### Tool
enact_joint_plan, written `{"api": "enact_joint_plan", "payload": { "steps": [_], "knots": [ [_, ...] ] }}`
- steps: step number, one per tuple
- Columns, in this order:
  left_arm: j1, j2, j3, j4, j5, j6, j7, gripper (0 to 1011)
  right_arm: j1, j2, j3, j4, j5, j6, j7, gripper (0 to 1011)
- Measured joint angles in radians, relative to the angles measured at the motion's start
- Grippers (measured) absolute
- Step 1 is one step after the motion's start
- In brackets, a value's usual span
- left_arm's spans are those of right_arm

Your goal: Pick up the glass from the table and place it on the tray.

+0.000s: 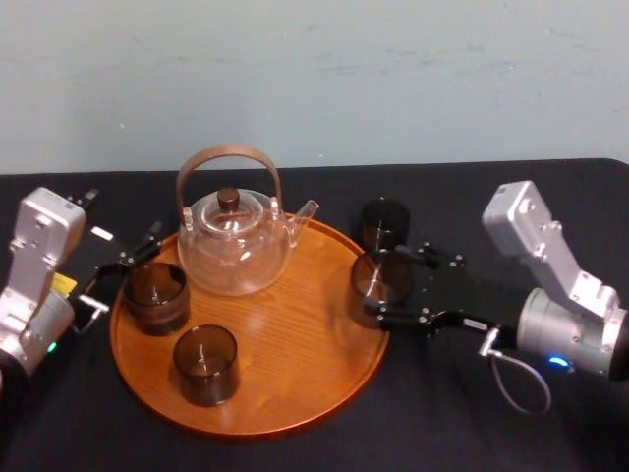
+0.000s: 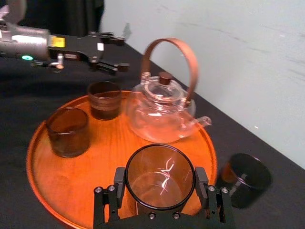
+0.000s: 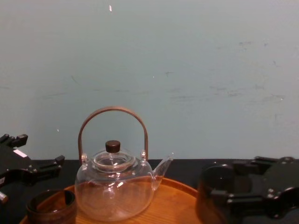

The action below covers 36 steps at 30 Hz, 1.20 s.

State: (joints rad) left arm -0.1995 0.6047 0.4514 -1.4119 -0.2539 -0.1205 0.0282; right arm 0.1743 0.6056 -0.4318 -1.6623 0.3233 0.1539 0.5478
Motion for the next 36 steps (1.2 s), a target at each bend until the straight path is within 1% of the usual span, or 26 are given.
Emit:
{"api": "enact_joint_plan", "payload": {
  "steps": [7, 10, 14, 20, 26, 36],
  "knots": [
    [0.0, 0.0, 0.0, 0.0, 0.0, 0.0, 0.0, 1001, 0.025, -0.017, -0.056, 0.002, -0.018, 0.002, 0.018, 896],
    [0.0, 0.0, 0.0, 0.0, 0.0, 0.0, 0.0, 1001, 0.033, -0.022, -0.072, 0.006, -0.022, 0.004, 0.025, 898],
    [0.0, 0.0, 0.0, 0.0, 0.0, 0.0, 0.0, 1001, 0.049, -0.033, -0.1, 0.02, -0.028, 0.007, 0.038, 896],
    [0.0, 0.0, 0.0, 0.0, 0.0, 0.0, 0.0, 1001, 0.068, -0.047, -0.133, 0.045, -0.032, 0.008, 0.051, 898],
    [0.0, 0.0, 0.0, 0.0, 0.0, 0.0, 0.0, 1001, 0.084, -0.061, -0.157, 0.073, -0.036, 0.007, 0.061, 898],
    [0.0, 0.0, 0.0, 0.0, 0.0, 0.0, 0.0, 1001, 0.11, -0.084, -0.178, 0.123, -0.038, 0.005, 0.065, 898]
  ]
}}
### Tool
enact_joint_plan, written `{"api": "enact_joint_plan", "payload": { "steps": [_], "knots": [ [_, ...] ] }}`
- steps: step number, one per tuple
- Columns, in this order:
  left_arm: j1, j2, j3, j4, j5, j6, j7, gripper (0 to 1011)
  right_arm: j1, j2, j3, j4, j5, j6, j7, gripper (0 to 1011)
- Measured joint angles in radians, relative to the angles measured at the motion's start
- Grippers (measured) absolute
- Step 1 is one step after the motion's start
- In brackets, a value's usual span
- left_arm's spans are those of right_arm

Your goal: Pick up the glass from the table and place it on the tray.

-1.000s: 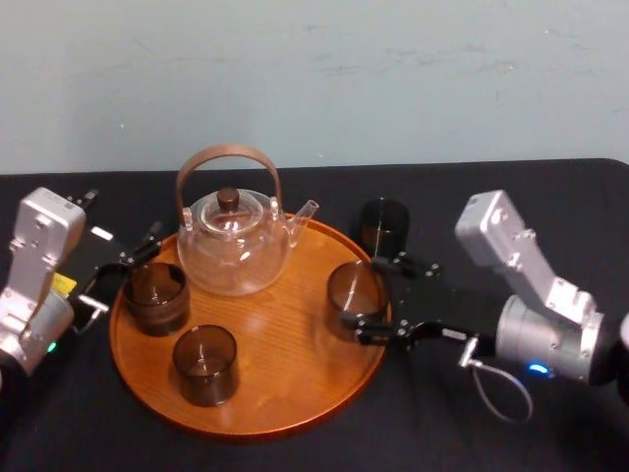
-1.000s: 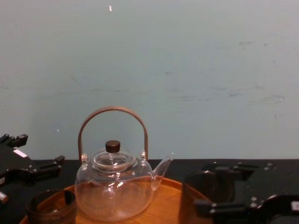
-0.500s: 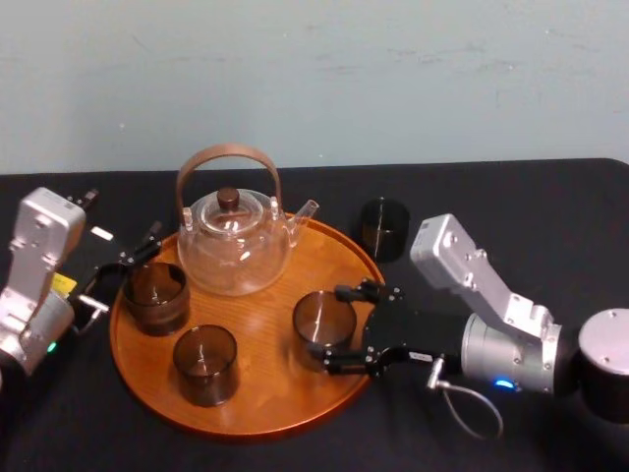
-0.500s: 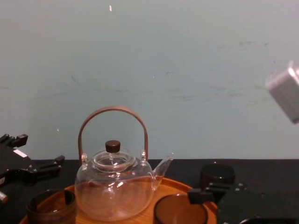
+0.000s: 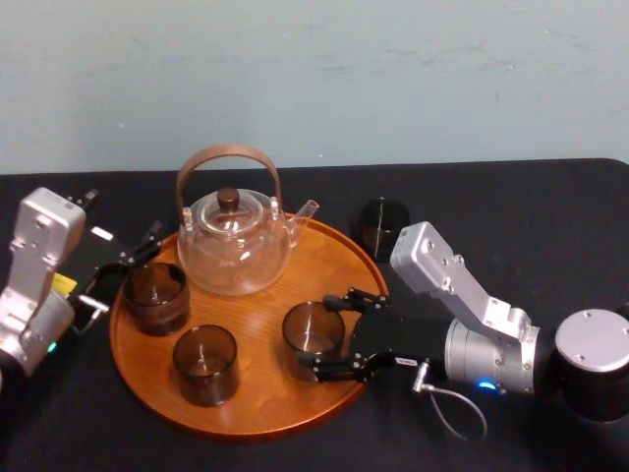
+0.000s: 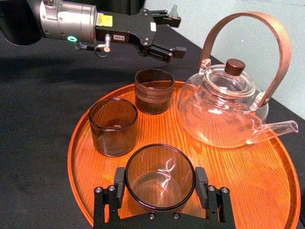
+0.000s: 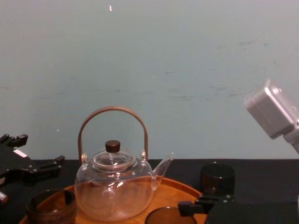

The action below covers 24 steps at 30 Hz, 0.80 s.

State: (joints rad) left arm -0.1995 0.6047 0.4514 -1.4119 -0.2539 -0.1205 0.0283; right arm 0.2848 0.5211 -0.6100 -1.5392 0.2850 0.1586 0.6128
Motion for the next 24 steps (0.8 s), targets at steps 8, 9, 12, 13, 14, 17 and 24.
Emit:
{"api": "enact_joint_plan", "payload": {
  "steps": [8, 9, 12, 13, 14, 17, 24],
  "knots": [
    [0.0, 0.0, 0.0, 0.0, 0.0, 0.0, 0.0, 1001, 0.017, -0.014, -0.009, 0.037, -0.001, -0.001, 0.0, 898],
    [0.0, 0.0, 0.0, 0.0, 0.0, 0.0, 0.0, 1001, 0.018, -0.015, -0.01, 0.04, -0.001, -0.001, 0.0, 898],
    [0.0, 0.0, 0.0, 0.0, 0.0, 0.0, 0.0, 1001, 0.02, -0.018, -0.012, 0.047, -0.003, -0.001, 0.0, 898],
    [0.0, 0.0, 0.0, 0.0, 0.0, 0.0, 0.0, 1001, 0.021, -0.018, -0.012, 0.048, -0.003, -0.001, 0.0, 898],
    [0.0, 0.0, 0.0, 0.0, 0.0, 0.0, 0.0, 1002, 0.022, -0.018, -0.013, 0.049, -0.004, -0.001, 0.0, 898],
    [0.0, 0.0, 0.0, 0.0, 0.0, 0.0, 0.0, 1001, 0.022, -0.018, -0.015, 0.052, -0.008, 0.0, -0.004, 898],
    [0.0, 0.0, 0.0, 0.0, 0.0, 0.0, 0.0, 1001, 0.022, -0.018, -0.016, 0.052, -0.013, 0.001, -0.009, 898]
  ]
}}
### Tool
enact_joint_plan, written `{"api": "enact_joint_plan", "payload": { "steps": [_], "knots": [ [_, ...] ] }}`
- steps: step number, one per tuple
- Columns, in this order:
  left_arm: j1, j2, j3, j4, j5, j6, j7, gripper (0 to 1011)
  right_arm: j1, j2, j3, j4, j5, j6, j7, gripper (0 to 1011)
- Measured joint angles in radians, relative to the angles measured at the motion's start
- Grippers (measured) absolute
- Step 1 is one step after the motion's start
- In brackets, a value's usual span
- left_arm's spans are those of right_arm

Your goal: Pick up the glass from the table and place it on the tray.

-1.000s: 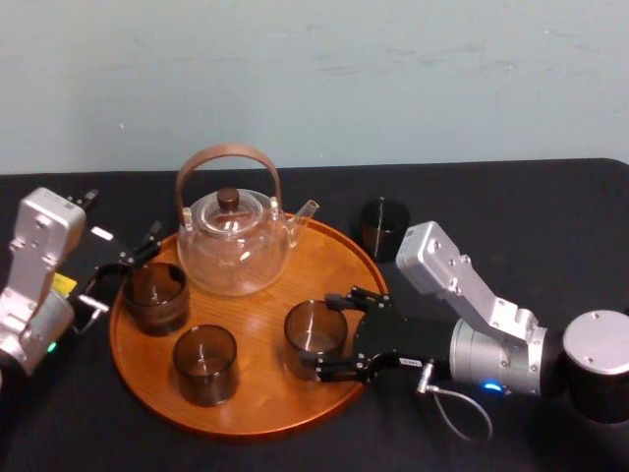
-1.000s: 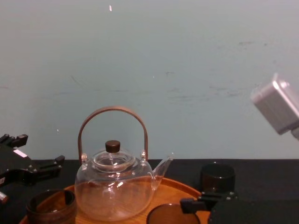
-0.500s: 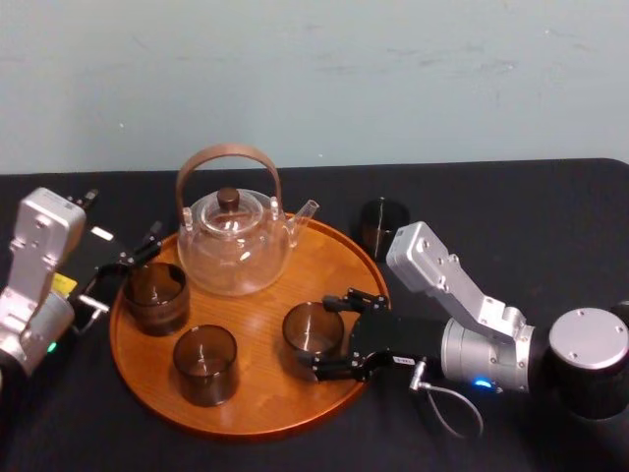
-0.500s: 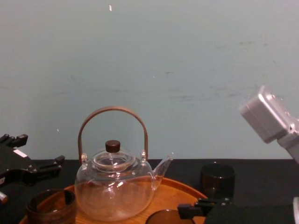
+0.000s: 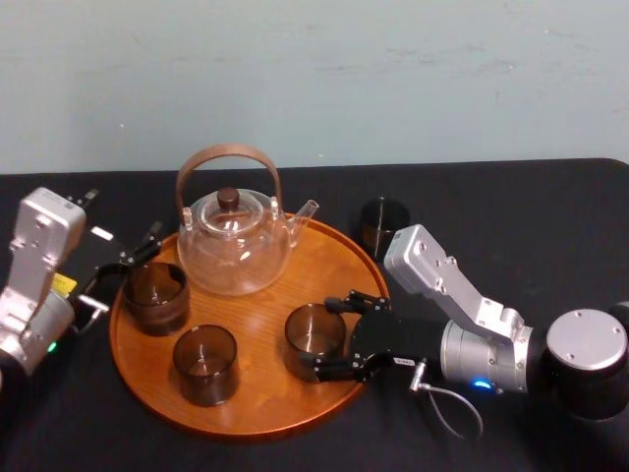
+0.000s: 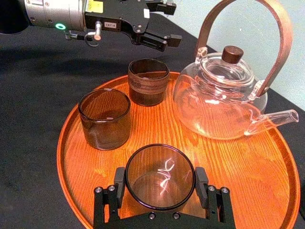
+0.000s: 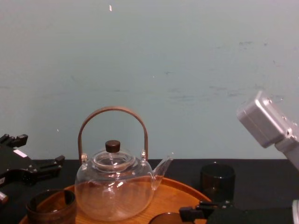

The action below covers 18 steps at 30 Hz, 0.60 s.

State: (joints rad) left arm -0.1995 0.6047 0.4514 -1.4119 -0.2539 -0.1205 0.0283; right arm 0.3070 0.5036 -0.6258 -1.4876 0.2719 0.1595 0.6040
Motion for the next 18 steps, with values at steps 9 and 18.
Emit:
{"api": "enact_joint_plan", "payload": {
  "steps": [9, 18],
  "knots": [
    [0.0, 0.0, 0.0, 0.0, 0.0, 0.0, 0.0, 1001, -0.001, 0.0, 0.002, -0.002, 0.004, 0.0, 0.001, 1002],
    [0.0, 0.0, 0.0, 0.0, 0.0, 0.0, 0.0, 1001, -0.001, 0.0, 0.002, -0.002, 0.005, 0.0, 0.001, 1002]
  ]
}}
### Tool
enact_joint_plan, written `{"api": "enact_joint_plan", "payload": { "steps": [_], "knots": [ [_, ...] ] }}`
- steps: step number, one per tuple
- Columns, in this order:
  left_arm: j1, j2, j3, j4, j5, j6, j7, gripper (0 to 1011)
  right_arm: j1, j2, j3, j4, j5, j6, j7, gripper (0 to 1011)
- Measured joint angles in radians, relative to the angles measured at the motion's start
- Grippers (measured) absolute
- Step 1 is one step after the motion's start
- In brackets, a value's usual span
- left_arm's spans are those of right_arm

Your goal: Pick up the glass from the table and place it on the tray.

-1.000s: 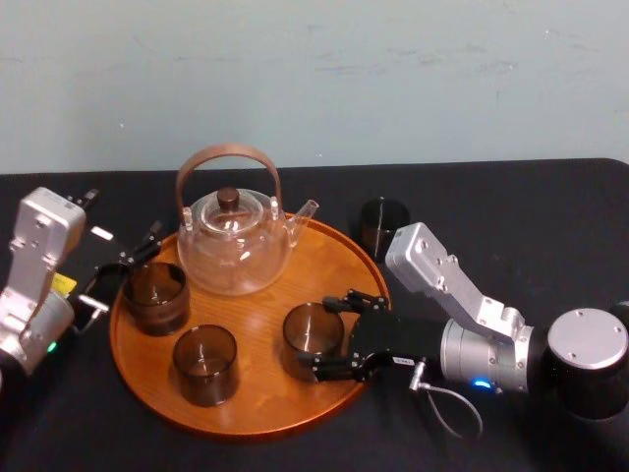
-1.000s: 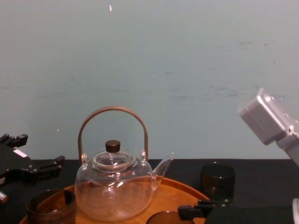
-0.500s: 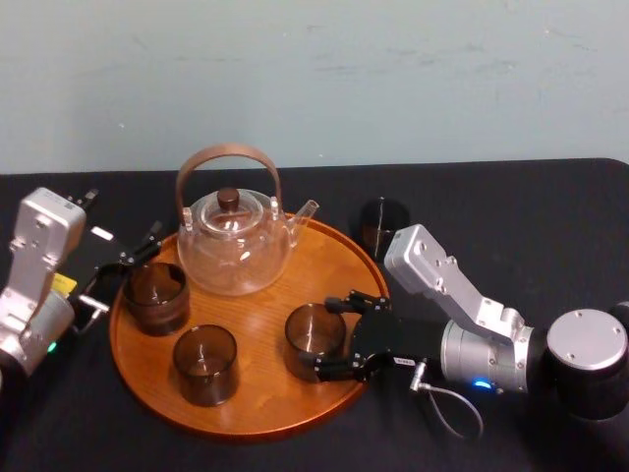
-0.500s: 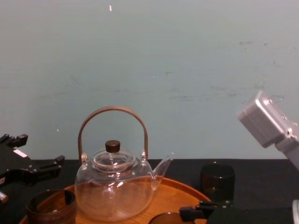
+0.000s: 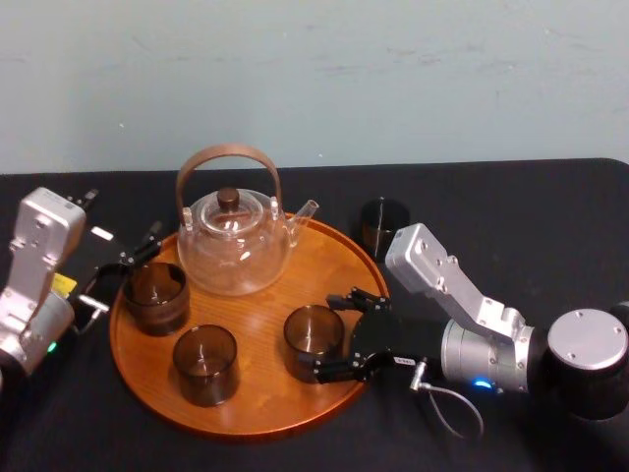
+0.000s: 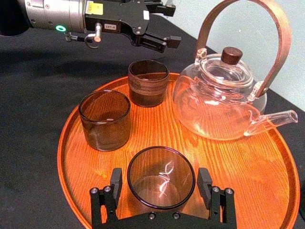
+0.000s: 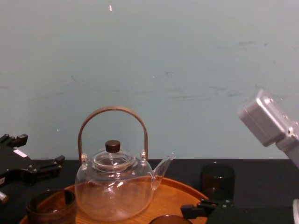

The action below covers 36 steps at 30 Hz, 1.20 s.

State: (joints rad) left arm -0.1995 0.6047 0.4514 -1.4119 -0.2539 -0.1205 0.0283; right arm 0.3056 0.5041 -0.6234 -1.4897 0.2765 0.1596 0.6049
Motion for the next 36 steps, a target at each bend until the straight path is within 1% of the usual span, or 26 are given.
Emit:
{"api": "enact_joint_plan", "payload": {
  "steps": [5, 8, 10, 11, 12, 14, 15, 18, 21, 24, 27, 30, 33, 34, 36],
  "knots": [
    [0.0, 0.0, 0.0, 0.0, 0.0, 0.0, 0.0, 1001, -0.001, 0.001, 0.001, 0.0, 0.002, 0.0, 0.002, 1002],
    [0.0, 0.0, 0.0, 0.0, 0.0, 0.0, 0.0, 1001, -0.008, 0.014, 0.011, -0.009, 0.016, -0.004, 0.012, 1002],
    [0.0, 0.0, 0.0, 0.0, 0.0, 0.0, 0.0, 1001, -0.021, 0.037, 0.024, -0.025, 0.035, -0.012, 0.025, 1002],
    [0.0, 0.0, 0.0, 0.0, 0.0, 0.0, 0.0, 1001, -0.021, 0.037, 0.024, -0.025, 0.035, -0.012, 0.025, 1002],
    [0.0, 0.0, 0.0, 0.0, 0.0, 0.0, 0.0, 1001, -0.029, 0.051, 0.031, -0.036, 0.044, -0.018, 0.031, 1002],
    [0.0, 0.0, 0.0, 0.0, 0.0, 0.0, 0.0, 1001, -0.039, 0.065, 0.038, -0.048, 0.052, -0.023, 0.035, 1002],
    [0.0, 0.0, 0.0, 0.0, 0.0, 0.0, 0.0, 1001, -0.049, 0.08, 0.046, -0.061, 0.062, -0.027, 0.038, 1002],
    [0.0, 0.0, 0.0, 0.0, 0.0, 0.0, 0.0, 1001, -0.064, 0.101, 0.058, -0.079, 0.074, -0.033, 0.04, 1002],
    [0.0, 0.0, 0.0, 0.0, 0.0, 0.0, 0.0, 1001, -0.093, 0.136, 0.082, -0.107, 0.098, -0.047, 0.041, 1002],
    [0.0, 0.0, 0.0, 0.0, 0.0, 0.0, 0.0, 1001, -0.117, 0.162, 0.104, -0.127, 0.117, -0.06, 0.037, 1002],
    [0.0, 0.0, 0.0, 0.0, 0.0, 0.0, 0.0, 1001, -0.136, 0.177, 0.125, -0.139, 0.132, -0.067, 0.025, 1002],
    [0.0, 0.0, 0.0, 0.0, 0.0, 0.0, 0.0, 1001, -0.169, 0.188, 0.165, -0.153, 0.154, -0.07, -0.017, 1002],
    [0.0, 0.0, 0.0, 0.0, 0.0, 0.0, 0.0, 1001, -0.187, 0.185, 0.191, -0.159, 0.167, -0.062, -0.056, 1002],
    [0.0, 0.0, 0.0, 0.0, 0.0, 0.0, 0.0, 1001, -0.196, 0.178, 0.209, -0.16, 0.173, -0.052, -0.084, 1002],
    [0.0, 0.0, 0.0, 0.0, 0.0, 0.0, 0.0, 1001, -0.202, 0.169, 0.224, -0.161, 0.177, -0.039, -0.111, 1002]
  ]
}}
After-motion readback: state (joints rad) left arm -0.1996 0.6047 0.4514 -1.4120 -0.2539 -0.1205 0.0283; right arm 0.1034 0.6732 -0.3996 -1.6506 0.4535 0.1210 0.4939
